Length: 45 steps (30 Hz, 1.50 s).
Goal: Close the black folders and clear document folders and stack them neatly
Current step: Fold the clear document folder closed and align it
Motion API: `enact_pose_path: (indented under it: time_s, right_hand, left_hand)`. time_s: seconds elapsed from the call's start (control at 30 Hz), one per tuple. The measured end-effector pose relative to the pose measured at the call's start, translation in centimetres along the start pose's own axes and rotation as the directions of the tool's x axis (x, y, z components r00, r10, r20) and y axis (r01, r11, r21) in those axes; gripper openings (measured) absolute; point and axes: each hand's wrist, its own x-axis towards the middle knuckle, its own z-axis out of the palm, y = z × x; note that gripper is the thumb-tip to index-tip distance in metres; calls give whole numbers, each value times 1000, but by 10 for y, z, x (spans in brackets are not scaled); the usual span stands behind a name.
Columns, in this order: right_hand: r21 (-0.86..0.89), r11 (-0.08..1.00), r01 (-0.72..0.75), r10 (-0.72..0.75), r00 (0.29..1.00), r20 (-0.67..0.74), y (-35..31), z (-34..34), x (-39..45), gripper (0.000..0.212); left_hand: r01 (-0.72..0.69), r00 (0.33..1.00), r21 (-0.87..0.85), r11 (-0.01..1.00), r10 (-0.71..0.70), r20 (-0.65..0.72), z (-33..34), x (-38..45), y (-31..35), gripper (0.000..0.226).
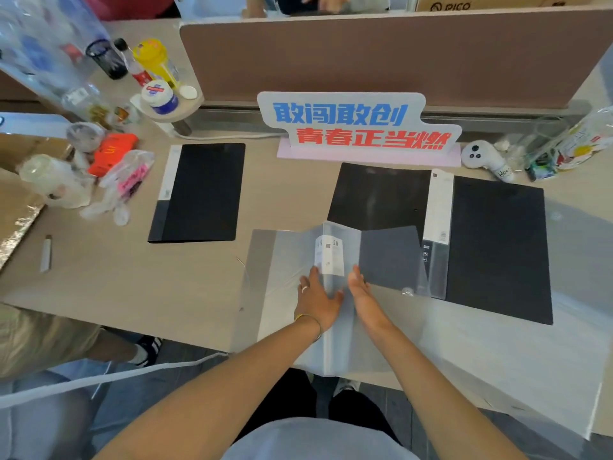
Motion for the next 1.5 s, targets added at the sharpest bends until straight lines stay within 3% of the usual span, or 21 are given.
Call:
enact_pose_path:
  time_s: [0.13,0.27,0.43,0.6,0.9,1.1,1.23,1.33,1.4,1.5]
  right_hand:
    - [53,998,28,-30,999,27,-4,4,-4,63]
    - [-4,994,105,-105,994,6,-4,2,-10,56]
    - [-74,967,243,-247,967,-57,-19,11,-11,51]
    - [-109,950,293,-300,952,-62,-37,30,-3,50]
    - [-91,956,280,-266,953,146,-69,90,6,58]
    - [72,995,66,-73,992,100,-88,131,16,60]
    - [227,972,-54,18,987,158,-95,146,25,31]
    - [251,966,-62,19,985,170,-101,155,29,29]
    - [218,976,-24,-15,985,174,-106,159,29,34]
    - [108,993,52,-68,987,149,-114,163,33,60]
  left_hand:
    - [-55,997,136,989,62,-43,-4,-5,0,74]
    - [-96,992,184,978,109,-66,-20,-14,3,72]
    - [-177,967,130,976,197,-163,-63,-36,17,71]
    - [-233,940,6,972,227,-254,-117,-57,19,70]
    - [-304,923,-168,938,247,-294,-204,-89,6,58]
    - [-339,930,-400,852,240,-278,-251,-104,-11,41]
    - [-336,933,-569,750,185,-308,-274,-98,-33,45]
    - [-325,920,-597,733,100,-379,-288,-85,-47,41]
    - [-329,899,-578,746,62,-433,-296,-76,-54,38]
    - [-342,855,-536,772,18,-519,-309,-60,-63,37]
